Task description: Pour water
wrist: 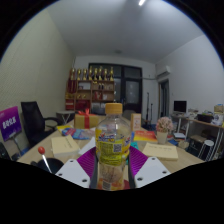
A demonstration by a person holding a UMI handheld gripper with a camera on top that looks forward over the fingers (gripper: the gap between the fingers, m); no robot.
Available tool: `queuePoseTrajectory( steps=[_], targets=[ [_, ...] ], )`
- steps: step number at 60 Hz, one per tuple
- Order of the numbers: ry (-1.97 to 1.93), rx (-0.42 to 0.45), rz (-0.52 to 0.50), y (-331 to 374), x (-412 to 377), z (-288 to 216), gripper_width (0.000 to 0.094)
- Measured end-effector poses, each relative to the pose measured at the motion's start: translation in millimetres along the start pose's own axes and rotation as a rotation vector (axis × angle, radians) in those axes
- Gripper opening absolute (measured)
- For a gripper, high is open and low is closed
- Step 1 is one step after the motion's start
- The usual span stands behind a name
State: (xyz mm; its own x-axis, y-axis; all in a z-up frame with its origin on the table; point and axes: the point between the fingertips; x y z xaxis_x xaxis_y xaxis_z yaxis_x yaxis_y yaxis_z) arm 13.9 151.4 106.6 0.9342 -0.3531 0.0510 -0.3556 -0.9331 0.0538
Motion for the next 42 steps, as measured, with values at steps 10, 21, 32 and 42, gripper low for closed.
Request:
queuePoseTrajectory(
  steps=[10,21,32,42],
  targets=[
    [-0.019,0.029,0.036,-8,14,3,0.0446],
    [-0.006,-0.003,0.015,-6,7,1,0.0607],
    [-0.008,-0.069,-0.013,46,16,-5,0.0845],
    [0.016,-0.021,0.029,130,40,-32,0.0837]
  ],
)
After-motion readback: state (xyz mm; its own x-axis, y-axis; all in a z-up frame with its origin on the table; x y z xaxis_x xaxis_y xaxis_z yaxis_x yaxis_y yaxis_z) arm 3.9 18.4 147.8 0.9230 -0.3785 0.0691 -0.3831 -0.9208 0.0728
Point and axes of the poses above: the point between the fingertips, and its own axes, seen from behind it with the camera up: x to the right, z down, y backward, against the way the camera looks, and after that the axes turned 12 degrees about z, right-handed
